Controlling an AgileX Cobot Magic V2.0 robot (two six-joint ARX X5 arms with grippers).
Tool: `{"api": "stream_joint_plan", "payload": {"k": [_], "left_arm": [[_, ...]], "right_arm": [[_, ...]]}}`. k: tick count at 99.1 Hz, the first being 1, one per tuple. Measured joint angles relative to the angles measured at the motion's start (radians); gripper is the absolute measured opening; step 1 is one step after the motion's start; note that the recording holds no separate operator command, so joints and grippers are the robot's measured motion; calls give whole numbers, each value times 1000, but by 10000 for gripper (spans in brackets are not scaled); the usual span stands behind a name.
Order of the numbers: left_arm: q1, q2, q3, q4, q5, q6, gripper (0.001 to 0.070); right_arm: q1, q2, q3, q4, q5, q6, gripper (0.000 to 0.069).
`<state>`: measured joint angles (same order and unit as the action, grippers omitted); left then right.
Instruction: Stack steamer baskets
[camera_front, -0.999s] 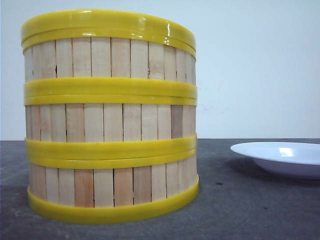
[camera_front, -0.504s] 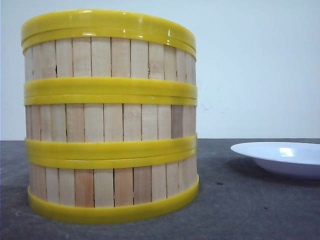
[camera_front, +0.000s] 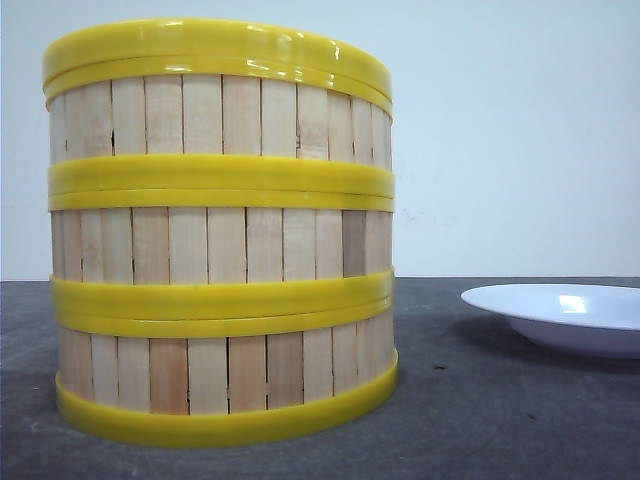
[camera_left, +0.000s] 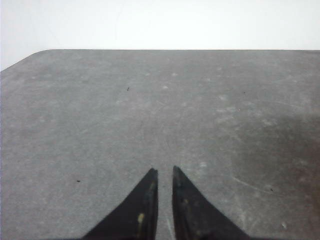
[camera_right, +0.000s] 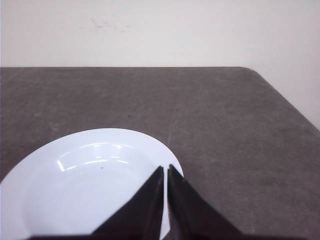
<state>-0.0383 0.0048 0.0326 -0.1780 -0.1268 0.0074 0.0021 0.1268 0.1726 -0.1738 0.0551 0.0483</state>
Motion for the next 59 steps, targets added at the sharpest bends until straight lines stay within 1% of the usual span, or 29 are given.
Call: {"api": "stream_joint_plan", "payload": {"k": [26, 59], "left_arm": [[0, 0, 0, 0, 0, 0, 26], [0, 0, 0, 0, 0, 0, 26]], "right_arm": [[-4, -120, -101, 5, -1, 0, 6], [-4, -121, -154, -2, -12, 4, 6]]}}
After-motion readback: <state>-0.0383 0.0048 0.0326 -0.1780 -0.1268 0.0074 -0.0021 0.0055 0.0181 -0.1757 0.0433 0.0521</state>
